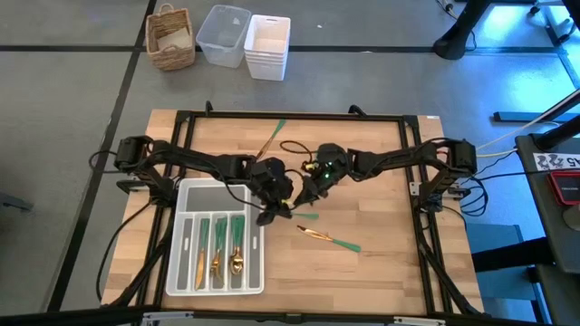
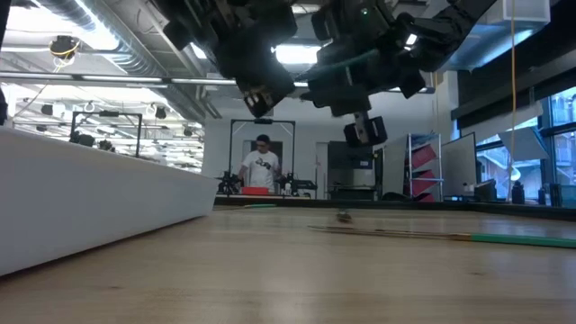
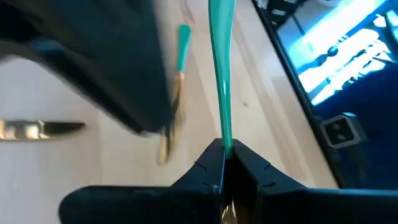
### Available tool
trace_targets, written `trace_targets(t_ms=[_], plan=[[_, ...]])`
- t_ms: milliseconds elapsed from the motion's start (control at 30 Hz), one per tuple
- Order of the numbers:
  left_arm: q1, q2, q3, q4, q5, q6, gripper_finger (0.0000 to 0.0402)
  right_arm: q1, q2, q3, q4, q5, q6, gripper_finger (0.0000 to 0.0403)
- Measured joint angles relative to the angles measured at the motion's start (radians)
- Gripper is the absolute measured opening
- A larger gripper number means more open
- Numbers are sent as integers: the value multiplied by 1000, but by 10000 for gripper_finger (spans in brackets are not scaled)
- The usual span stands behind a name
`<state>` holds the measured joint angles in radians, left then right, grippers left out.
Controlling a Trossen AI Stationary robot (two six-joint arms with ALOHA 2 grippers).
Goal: Sort silverware
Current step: Put the green fork on the silverware tray
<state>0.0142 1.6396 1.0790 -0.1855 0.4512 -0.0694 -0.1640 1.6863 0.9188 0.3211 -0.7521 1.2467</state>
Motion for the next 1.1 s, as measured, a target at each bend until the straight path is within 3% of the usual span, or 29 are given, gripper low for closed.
trace_targets(t_ms=[267, 467, 567, 733, 867, 1100], plan=[[-1, -108, 0, -218, 30, -189, 1, -111, -2, 0, 19, -21, -55, 84], [-29, -311, 1, -492, -40, -411, 1, -195, -2, 0, 24, -67, -131, 83], [-100, -443, -21, -571, -164, -670, 0, -231, -2, 0, 27, -84, -182, 83], [-362, -580, -109, -582, -543, -1264, 0, -285, -2, 0, 28, -89, -288, 83], [-586, -546, -155, -580, -710, -1663, 0, -313, -2, 0, 28, -103, -356, 83], [-828, -382, -158, -561, -832, -2154, 0, -336, -2, 0, 27, -105, -396, 83]])
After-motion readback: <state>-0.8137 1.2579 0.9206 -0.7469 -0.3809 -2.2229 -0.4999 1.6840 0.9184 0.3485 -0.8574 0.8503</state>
